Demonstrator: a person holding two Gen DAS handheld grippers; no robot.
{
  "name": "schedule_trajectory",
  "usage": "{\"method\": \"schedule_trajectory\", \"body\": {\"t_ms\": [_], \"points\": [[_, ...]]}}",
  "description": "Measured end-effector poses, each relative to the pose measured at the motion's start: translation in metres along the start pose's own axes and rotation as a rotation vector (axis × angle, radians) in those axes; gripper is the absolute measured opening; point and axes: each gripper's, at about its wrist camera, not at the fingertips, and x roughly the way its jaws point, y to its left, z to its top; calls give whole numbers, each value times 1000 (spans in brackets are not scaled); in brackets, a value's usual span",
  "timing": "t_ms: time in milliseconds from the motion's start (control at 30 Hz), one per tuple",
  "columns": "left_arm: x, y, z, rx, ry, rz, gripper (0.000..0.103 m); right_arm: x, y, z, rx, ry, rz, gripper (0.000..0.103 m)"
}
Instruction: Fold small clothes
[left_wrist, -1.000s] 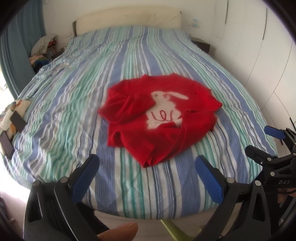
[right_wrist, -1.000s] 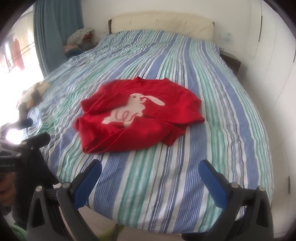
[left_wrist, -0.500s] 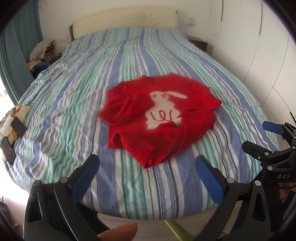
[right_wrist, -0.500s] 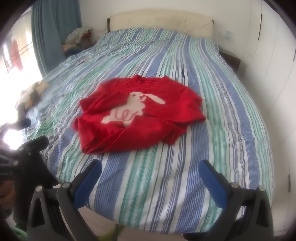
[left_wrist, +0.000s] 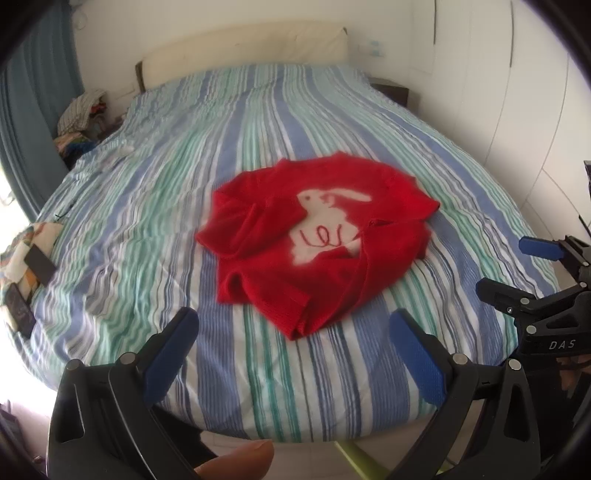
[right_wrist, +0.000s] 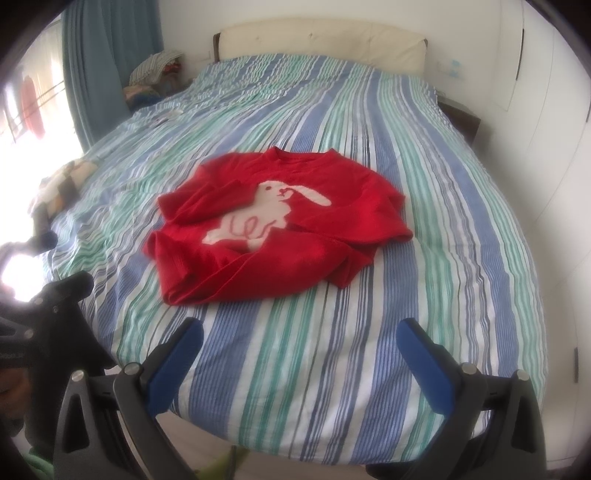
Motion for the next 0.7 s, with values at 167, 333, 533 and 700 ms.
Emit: {"method": "schedule_trajectory", "body": {"t_ms": [167, 333, 533, 700], "points": [[8, 0, 1, -2, 37, 8, 103, 1, 3, 1, -4, 2, 2, 103], [11, 2, -1, -22, 55, -1, 103, -1, 4, 3, -1, 2, 1, 103], [8, 0, -2, -12, 44, 0, 103, -1, 3, 3, 1, 10, -4, 103], [7, -1, -3, -10, 48, -12, 103, -1, 4, 3, 1, 10, -5, 103]]}}
